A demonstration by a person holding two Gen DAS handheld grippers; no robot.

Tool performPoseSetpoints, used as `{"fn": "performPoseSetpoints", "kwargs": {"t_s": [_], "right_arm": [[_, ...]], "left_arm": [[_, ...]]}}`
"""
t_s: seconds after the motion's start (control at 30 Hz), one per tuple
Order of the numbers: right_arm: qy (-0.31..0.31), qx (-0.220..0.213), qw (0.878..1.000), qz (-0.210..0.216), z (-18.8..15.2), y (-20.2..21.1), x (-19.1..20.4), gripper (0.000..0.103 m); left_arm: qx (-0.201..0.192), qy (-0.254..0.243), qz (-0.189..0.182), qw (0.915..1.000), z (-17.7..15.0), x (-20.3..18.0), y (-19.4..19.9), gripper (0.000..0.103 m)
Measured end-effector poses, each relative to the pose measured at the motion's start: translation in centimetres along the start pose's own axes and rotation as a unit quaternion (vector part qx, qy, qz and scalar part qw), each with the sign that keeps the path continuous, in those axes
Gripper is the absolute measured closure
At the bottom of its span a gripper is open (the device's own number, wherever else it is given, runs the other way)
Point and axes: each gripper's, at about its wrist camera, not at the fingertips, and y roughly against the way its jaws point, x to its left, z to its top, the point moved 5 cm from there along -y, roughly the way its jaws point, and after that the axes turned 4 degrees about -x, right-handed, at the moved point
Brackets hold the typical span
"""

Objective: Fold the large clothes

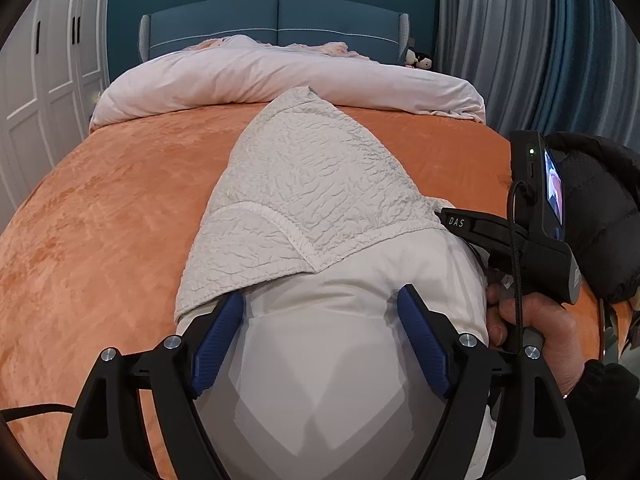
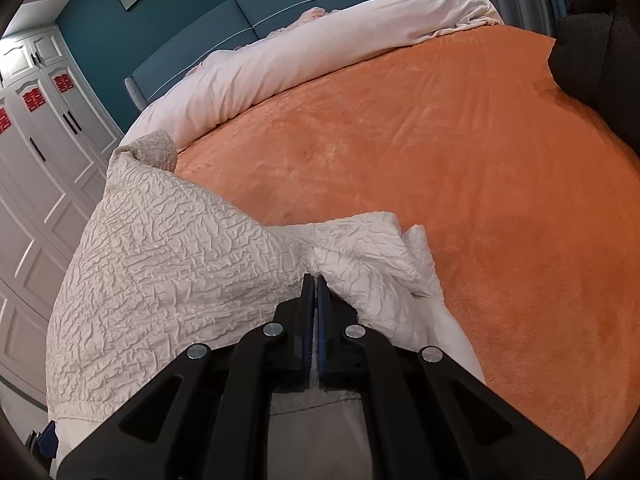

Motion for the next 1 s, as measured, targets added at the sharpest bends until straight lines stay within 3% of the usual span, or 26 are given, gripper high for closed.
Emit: {"fn": "performPoseSetpoints", "kwargs": {"t_s": [0.17,0.2,0.3,0.37,0.43,0.5,0.6,0.7,0.77,0.8,0.83,0.9,0.93,1.0], "right_arm": [[0.009,0.027,1.0,0.0,1.3,0.6,0.6,0.103],[0.015,0.032,0.999,-0.01,2.0,2.3,1.3,0.1],[0.052,0.016,0.997,0.054,2.4,9.1,4.7,0.096],[0.085,0.015,0.994,0.072,0.9,12.6,6.3,0.092],[0.099,0.047,0.99,0.088,-2.3,14.5,7.1,0.09],[0.1,0.1,0.987,0.081,-6.7,14.1,6.9,0.09],[0.106,0.102,0.987,0.061,-10.6,12.8,5.9,0.093],[0.118,0.106,0.986,0.043,-10.7,12.9,6.3,0.092],[0.11,0.105,0.987,0.05,-9.3,14.0,6.4,0.089],[0.101,0.094,0.989,0.056,-8.5,14.7,6.1,0.081],[0.082,0.065,0.993,0.06,-6.9,16.0,5.4,0.066],[0.056,0.03,0.997,0.054,-4.8,17.4,3.8,0.047],[0.037,0.009,0.998,0.05,-3.2,17.9,2.6,0.036],[0.02,0.003,0.999,0.044,-1.8,17.4,1.1,0.024]], "left_arm": [[0.011,-0.003,-0.005,0.9999,0.8,0.2,0.5,0.026],[0.022,0.004,-0.011,0.9997,1.3,0.7,1.3,0.027],[0.004,0.052,-0.022,0.9984,2.5,2.6,4.9,0.029],[-0.003,0.067,-0.028,0.9973,2.9,3.4,6.8,0.029],[0.003,0.075,-0.027,0.9968,2.5,3.6,7.9,0.029],[0.021,0.071,-0.025,0.9969,1.4,3.3,7.5,0.029],[0.072,0.066,-0.017,0.995,-1.4,2.7,5.0,0.029],[0.072,0.069,0.003,0.995,-2.7,3.0,4.3,0.026],[0.078,0.078,-0.004,0.9939,-2.1,3.1,4.6,0.026],[0.08,0.085,-0.01,0.9931,-1.6,3.2,4.8,0.026],[0.076,0.092,-0.009,0.9929,-0.7,3.5,5.3,0.027],[0.048,0.094,0.003,0.9945,1.3,3.9,6.1,0.027],[0.045,0.093,0.004,0.9946,2.0,4.0,6.0,0.022],[0.049,0.103,0.0,0.9935,3.6,4.3,4.8,0.017]]}}
